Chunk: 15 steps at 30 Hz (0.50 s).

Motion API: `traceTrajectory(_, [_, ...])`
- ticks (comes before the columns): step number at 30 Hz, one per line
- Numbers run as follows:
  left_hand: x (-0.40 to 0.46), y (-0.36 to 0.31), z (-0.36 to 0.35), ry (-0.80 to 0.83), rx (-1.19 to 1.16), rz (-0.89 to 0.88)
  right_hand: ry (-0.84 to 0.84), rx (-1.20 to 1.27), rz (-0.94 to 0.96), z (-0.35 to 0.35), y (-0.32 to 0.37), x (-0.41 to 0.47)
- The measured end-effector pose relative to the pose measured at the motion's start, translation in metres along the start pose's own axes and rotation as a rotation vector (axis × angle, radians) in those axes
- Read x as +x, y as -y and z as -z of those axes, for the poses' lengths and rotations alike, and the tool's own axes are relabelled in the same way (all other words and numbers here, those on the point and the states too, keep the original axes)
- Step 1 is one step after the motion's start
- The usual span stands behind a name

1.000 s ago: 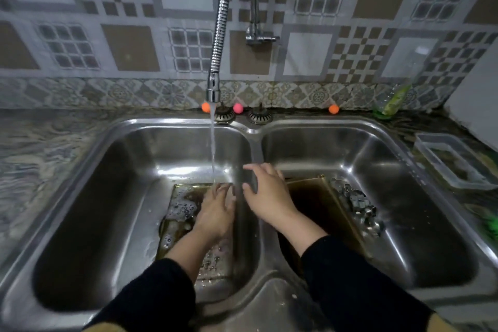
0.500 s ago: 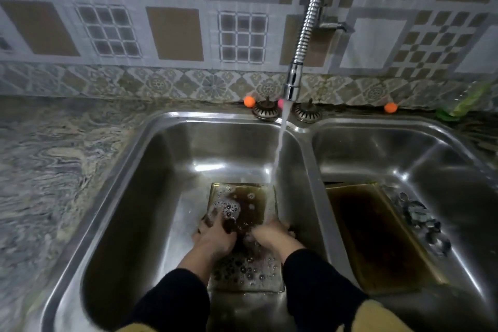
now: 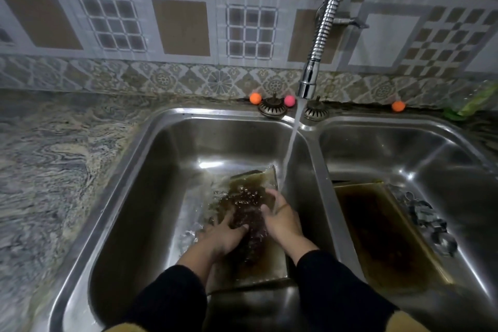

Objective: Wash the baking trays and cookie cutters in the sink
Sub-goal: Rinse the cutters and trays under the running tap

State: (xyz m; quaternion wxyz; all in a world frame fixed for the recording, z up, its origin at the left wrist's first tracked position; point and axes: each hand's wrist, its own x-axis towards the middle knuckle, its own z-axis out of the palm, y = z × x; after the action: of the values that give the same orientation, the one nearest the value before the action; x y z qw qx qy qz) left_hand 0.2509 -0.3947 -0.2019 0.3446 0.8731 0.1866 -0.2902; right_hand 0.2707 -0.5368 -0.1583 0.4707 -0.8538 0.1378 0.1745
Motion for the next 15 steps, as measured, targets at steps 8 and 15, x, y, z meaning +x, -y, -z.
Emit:
traceTrajectory(8, [-0.023, -0.035, -0.023, 0.053, 0.045, -0.159, -0.044, 0.104, 0.128, 0.029, 0.011, -0.019])
traceTrajectory(15, [-0.042, -0.081, -0.020, -0.202, 0.049, -0.498, -0.058, 0.200, 0.230, 0.058, 0.015, -0.046])
